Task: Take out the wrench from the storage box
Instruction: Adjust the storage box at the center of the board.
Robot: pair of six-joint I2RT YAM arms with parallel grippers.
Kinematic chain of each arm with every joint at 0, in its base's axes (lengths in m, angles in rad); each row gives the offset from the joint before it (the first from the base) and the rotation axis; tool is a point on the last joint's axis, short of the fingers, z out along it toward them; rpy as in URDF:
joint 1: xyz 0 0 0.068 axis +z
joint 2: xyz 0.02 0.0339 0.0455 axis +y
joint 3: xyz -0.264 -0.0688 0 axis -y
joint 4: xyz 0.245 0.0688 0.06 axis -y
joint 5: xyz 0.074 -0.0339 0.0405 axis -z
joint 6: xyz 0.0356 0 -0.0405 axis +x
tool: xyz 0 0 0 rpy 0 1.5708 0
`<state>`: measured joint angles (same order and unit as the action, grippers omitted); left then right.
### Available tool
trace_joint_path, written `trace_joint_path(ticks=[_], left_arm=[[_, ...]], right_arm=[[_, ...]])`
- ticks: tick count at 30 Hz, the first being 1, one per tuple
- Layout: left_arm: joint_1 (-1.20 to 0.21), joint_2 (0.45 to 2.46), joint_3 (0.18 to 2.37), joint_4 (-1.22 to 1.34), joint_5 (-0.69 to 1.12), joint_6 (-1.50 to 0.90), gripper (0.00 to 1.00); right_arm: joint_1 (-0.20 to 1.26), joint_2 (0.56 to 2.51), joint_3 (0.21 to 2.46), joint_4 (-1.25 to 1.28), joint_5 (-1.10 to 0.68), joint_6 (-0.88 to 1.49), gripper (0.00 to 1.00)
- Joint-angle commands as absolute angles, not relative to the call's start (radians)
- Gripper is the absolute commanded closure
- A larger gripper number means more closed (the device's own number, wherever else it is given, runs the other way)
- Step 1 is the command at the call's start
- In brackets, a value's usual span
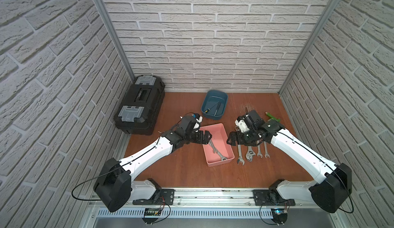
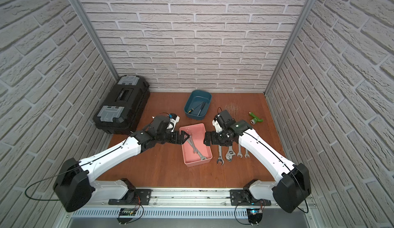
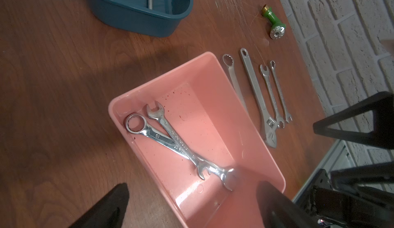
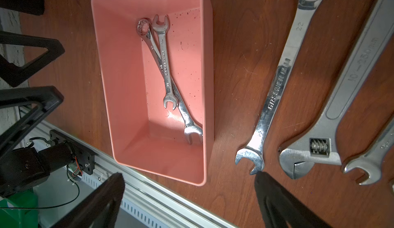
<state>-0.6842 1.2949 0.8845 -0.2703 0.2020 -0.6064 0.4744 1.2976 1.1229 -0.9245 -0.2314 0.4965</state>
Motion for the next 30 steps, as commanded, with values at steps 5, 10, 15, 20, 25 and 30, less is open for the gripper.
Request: trace_joint_path(ticks=[5,10,15,20,25,30], left_arm=[[-0.726,1.339,0.971,-0.289,0.147,-0.624,0.03],[-0.796,1.413,1.062,-0.379,0.071,-0.674,0.08],[-0.867,1.527,1.159,-0.451,0.022,-0.701,0.1],[-0.899,1.641,1.2,-0.48,0.002,-0.767,0.19],[-0.914,1.717,1.239,-0.526,-0.003,-0.782,0.24],[-0.913,1.745,1.232,-0.566,0.008,-0.77,0.27]], right_arm=[[0.474,1.249,1.151,-0.943,-0.138,0.494,0.0],[0.444,1.196,1.157,-0.955,-0.054,0.494,0.0],[0.399,1.15,1.16,-0.971,-0.011,0.484,0.0],[0.361,1.125,1.149,-0.98,-0.011,0.48,0.0],[0.341,1.111,1.141,-0.983,-0.011,0.476,0.0],[0.32,1.121,1.138,-0.974,-0.018,0.466,0.0]])
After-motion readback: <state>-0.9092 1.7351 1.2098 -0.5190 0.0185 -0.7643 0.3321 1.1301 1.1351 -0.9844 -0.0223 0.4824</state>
